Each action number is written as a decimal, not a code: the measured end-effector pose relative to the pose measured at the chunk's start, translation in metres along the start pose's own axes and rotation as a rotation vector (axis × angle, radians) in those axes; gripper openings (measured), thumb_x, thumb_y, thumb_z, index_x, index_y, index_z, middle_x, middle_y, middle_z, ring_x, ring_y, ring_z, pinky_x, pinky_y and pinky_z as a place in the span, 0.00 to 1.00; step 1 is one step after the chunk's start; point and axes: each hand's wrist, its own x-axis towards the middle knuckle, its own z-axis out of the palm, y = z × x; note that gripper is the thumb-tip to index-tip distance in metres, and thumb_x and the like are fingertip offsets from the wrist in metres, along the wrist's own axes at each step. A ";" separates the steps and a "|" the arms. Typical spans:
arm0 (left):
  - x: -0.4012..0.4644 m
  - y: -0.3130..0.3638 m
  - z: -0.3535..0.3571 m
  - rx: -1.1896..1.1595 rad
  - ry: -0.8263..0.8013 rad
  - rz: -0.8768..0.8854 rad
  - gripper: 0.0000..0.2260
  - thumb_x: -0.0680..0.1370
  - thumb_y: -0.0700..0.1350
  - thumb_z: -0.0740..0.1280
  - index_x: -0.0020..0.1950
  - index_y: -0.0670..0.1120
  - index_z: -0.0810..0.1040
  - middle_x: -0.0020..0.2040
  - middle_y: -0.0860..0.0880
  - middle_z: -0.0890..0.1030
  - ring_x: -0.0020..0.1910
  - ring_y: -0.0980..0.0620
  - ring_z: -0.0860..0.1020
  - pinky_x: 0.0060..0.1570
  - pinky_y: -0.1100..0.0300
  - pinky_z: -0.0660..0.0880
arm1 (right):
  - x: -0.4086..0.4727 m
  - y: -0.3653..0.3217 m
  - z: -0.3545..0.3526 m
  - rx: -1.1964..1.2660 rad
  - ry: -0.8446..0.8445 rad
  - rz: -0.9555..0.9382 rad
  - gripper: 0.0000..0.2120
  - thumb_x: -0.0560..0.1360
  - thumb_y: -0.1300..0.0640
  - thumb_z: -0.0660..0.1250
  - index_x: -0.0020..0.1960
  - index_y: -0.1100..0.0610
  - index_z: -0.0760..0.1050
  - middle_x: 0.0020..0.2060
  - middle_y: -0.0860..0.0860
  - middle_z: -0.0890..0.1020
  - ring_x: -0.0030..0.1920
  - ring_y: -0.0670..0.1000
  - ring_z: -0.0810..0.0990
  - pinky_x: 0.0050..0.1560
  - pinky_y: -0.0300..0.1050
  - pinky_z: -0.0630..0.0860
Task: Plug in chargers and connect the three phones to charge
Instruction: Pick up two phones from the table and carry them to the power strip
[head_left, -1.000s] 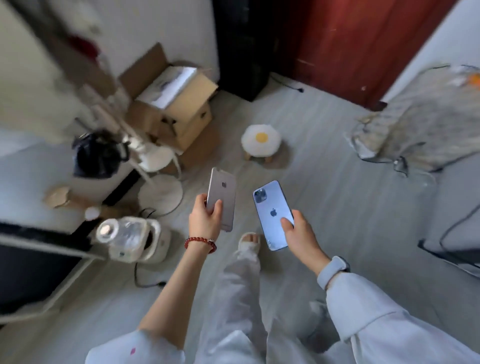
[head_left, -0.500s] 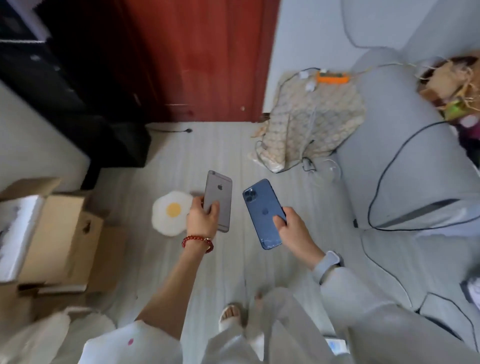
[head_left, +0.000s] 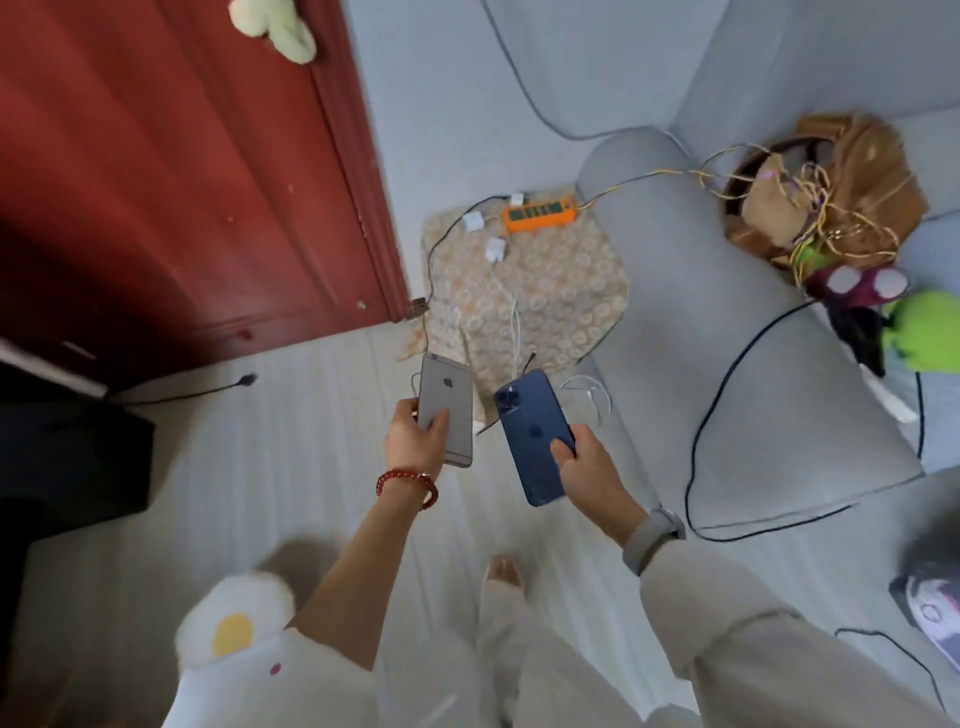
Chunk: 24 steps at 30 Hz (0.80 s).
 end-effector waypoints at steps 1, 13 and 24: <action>0.018 0.013 0.011 -0.006 -0.023 -0.007 0.14 0.76 0.42 0.62 0.59 0.38 0.69 0.53 0.41 0.76 0.44 0.48 0.73 0.40 0.60 0.69 | 0.022 -0.007 -0.011 0.003 0.018 0.023 0.06 0.78 0.59 0.55 0.53 0.61 0.66 0.46 0.53 0.74 0.44 0.53 0.73 0.36 0.43 0.72; 0.227 0.109 0.112 -0.021 -0.234 -0.163 0.15 0.75 0.40 0.59 0.61 0.38 0.65 0.54 0.40 0.76 0.42 0.47 0.74 0.37 0.58 0.73 | 0.261 -0.070 -0.080 -0.037 0.083 0.234 0.08 0.79 0.59 0.53 0.53 0.62 0.66 0.44 0.56 0.72 0.38 0.54 0.72 0.37 0.45 0.69; 0.347 0.139 0.207 -0.033 -0.350 -0.360 0.13 0.76 0.36 0.56 0.61 0.39 0.63 0.56 0.38 0.74 0.45 0.46 0.72 0.44 0.55 0.72 | 0.418 -0.084 -0.109 -0.160 0.057 0.403 0.17 0.78 0.64 0.52 0.65 0.66 0.62 0.60 0.65 0.73 0.47 0.54 0.68 0.48 0.47 0.66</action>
